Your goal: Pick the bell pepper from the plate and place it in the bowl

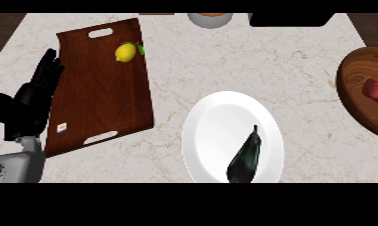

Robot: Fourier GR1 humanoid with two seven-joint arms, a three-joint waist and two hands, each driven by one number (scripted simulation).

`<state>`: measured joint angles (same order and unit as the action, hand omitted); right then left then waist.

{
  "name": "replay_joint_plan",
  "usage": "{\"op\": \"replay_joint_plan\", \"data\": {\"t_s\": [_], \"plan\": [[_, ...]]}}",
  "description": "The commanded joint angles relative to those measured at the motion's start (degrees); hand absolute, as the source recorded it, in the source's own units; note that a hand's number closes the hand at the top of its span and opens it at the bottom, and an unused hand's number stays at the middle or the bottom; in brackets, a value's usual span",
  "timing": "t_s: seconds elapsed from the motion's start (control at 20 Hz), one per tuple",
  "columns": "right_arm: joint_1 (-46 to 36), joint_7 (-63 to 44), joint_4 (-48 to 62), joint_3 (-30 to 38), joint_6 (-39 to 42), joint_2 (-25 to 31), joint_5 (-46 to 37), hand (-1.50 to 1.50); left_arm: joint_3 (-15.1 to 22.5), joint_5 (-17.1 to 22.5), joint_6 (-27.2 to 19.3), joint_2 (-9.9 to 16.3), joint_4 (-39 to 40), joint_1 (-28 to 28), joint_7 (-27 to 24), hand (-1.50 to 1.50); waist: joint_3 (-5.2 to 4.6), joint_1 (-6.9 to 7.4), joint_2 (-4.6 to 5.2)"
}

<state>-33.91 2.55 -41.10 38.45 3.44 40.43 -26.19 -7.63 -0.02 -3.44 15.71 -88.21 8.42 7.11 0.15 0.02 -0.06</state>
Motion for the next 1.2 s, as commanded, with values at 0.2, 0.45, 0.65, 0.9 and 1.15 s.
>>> {"op": "replay_joint_plan", "data": {"t_s": [0.2, 0.45, 0.65, 0.9, 1.15], "plan": [[2.5, 5.7, 4.5, 16.1, 6.9, 6.8, 16.6, -1.50, -0.5, 0.5, 0.6, 0.1, -1.8, -2.2, 0.8, 0.00, -0.05, -0.20, 0.01], [14.9, 7.8, 6.9, 20.5, 16.8, 11.7, 21.3, -1.50, -0.2, 0.0, 0.3, -0.8, -3.1, -3.0, -0.2, 0.00, -0.10, -0.71, -0.12], [20.9, 14.7, 13.0, 23.8, 24.2, 15.0, 24.8, -1.50, 0.9, -1.4, -0.8, -2.2, -2.3, -2.6, -0.8, 0.00, -0.01, -0.58, 0.09], [28.8, 18.2, 17.0, 27.0, 34.9, 17.3, 29.2, -1.50, -1.4, -0.1, 0.4, -0.1, -2.9, -1.2, 2.0, 0.00, -0.03, -0.92, -0.02], [27.5, 21.1, 19.8, 25.8, 36.7, 19.0, 31.6, -1.50, 1.8, -2.9, -1.4, -2.8, -5.7, -1.2, 4.2, 0.00, -0.04, 0.00, 0.04]]}}
